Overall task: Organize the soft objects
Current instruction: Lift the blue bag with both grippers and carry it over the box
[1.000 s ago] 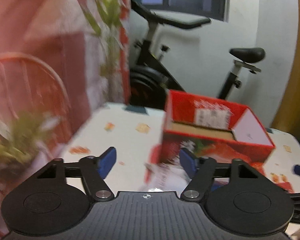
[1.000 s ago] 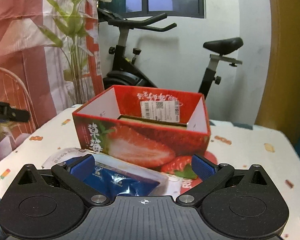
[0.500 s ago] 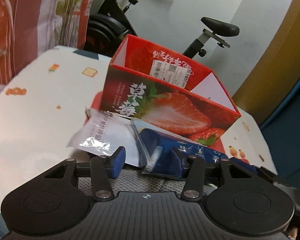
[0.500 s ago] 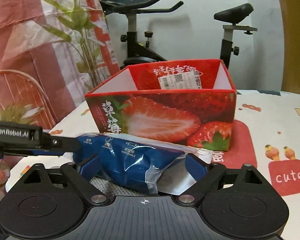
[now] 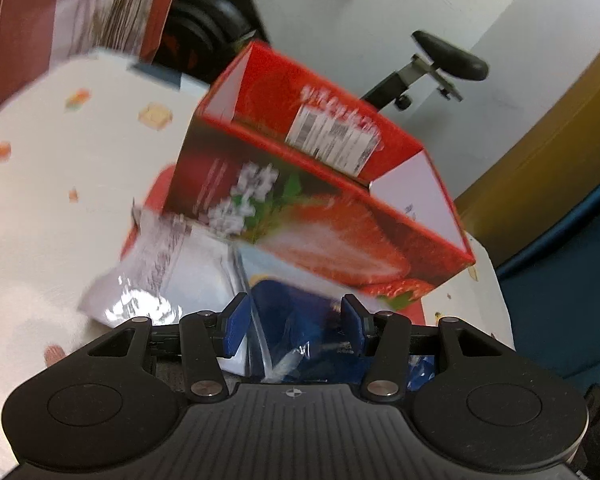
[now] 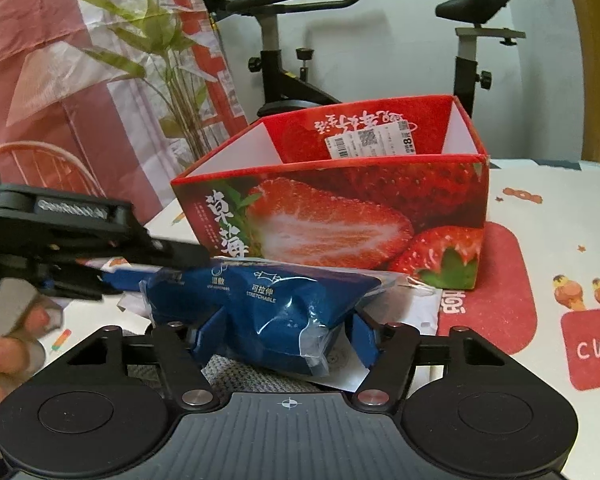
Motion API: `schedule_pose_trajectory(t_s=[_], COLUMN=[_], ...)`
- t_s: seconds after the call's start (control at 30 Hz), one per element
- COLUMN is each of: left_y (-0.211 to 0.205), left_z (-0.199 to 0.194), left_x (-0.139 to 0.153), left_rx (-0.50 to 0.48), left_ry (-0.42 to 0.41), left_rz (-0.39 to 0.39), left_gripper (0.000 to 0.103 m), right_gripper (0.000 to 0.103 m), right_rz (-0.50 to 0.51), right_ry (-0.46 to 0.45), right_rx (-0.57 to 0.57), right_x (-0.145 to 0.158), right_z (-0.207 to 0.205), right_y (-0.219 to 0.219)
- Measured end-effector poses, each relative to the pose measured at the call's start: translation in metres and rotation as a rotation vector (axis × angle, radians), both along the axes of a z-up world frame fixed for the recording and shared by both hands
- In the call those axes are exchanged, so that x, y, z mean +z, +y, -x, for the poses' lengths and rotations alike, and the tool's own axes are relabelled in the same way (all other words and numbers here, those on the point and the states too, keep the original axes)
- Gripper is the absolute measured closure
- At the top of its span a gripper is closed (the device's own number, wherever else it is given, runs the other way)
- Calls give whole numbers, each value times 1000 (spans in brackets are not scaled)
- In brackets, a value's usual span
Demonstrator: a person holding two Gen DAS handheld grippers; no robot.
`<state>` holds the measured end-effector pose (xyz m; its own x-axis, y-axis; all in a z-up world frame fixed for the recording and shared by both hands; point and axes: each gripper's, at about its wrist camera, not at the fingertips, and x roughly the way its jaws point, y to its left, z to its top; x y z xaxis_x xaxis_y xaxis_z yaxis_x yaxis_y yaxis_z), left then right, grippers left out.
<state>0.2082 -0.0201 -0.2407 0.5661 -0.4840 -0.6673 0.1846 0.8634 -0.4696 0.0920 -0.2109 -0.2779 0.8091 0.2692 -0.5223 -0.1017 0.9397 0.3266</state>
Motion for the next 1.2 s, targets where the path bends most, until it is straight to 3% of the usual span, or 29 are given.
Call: schedule_pose_trajectory(t_s=[0.1, 0.27, 0.5, 0.8, 0.97, 1.2], left_y=[2, 2, 1, 14, 14, 22], left_z=[-1, 0, 19, 37, 50, 61], left_x=[-16, -21, -7, 2, 13, 26], left_rx=[1, -3, -32, -13, -27, -20], left_ry=[69, 75, 13, -21, -93, -147], left_rz=[62, 79, 48, 75, 31, 57], left_gripper=[51, 53, 53, 53, 53, 53], right_gripper=[44, 48, 50, 50, 50, 50], right_rz=[12, 19, 54, 96, 119, 150], right_ry=[3, -9, -64, -107, -134, -194], right_rx=[3, 1, 13, 28, 31, 43], right_x=[-1, 2, 18, 32, 40, 59], right_z=[0, 2, 14, 27, 35, 43], right_y=[2, 3, 9, 20, 26, 31])
